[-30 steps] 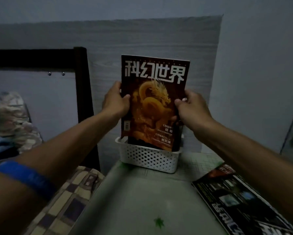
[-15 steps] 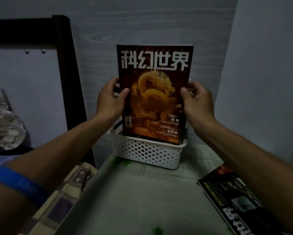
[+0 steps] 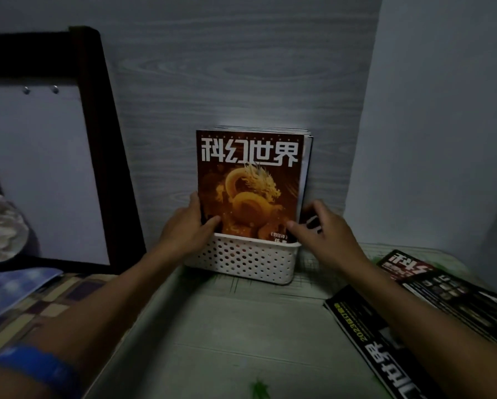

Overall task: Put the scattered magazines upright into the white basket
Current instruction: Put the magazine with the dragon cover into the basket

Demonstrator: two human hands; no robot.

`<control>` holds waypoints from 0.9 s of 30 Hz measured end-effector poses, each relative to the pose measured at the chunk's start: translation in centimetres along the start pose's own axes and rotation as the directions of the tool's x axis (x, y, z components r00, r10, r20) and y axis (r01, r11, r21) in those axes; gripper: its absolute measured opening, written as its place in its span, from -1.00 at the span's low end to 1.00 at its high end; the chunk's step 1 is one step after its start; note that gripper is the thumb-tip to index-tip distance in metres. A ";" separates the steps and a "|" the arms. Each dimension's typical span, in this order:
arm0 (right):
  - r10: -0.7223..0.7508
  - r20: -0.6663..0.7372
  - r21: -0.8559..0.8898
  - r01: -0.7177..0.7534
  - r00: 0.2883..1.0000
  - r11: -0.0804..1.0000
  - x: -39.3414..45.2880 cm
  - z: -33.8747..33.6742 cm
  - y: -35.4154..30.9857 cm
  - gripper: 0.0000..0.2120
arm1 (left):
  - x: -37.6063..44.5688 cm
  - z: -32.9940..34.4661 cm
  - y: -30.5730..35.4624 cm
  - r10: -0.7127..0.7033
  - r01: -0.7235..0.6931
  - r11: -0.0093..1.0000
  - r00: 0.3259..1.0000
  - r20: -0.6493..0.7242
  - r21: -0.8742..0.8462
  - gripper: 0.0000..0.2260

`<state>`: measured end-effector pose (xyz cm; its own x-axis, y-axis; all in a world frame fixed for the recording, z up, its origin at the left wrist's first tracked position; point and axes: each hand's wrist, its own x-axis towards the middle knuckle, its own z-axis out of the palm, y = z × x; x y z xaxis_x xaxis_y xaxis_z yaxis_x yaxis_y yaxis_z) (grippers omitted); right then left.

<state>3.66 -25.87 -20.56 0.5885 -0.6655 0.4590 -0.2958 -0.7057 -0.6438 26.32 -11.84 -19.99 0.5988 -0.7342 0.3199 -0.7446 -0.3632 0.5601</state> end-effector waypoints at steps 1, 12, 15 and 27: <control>-0.015 0.010 -0.016 0.015 1.000 1.000 0.0 -0.3 0.1 -0.66 | 0.1 -0.1 0.1 -0.013 0.013 1.000 1.000 0.022 -0.004 -0.45; -0.259 0.132 -0.365 0.290 0.957 0.885 -2.2 0.5 0.3 -0.58 | 0.5 -0.9 0.0 -0.072 0.085 0.994 0.983 0.170 -0.071 -0.16; -0.300 0.007 -0.417 0.276 0.954 0.866 -3.4 2.2 0.1 -0.57 | 0.6 0.0 -0.5 -0.091 0.100 0.993 0.986 0.139 -0.058 -0.06; -0.032 -0.028 -0.064 0.030 0.999 0.997 -10.3 -0.5 -0.5 -0.59 | -1.9 2.2 -0.6 -0.025 0.024 0.999 0.999 -0.030 -0.037 -0.20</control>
<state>-2.62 -18.80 -24.61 0.5763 -0.6492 0.4965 -0.3258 -0.7396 -0.5889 25.02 -11.51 -22.65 0.6261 -0.7071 0.3287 -0.7186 -0.3596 0.5952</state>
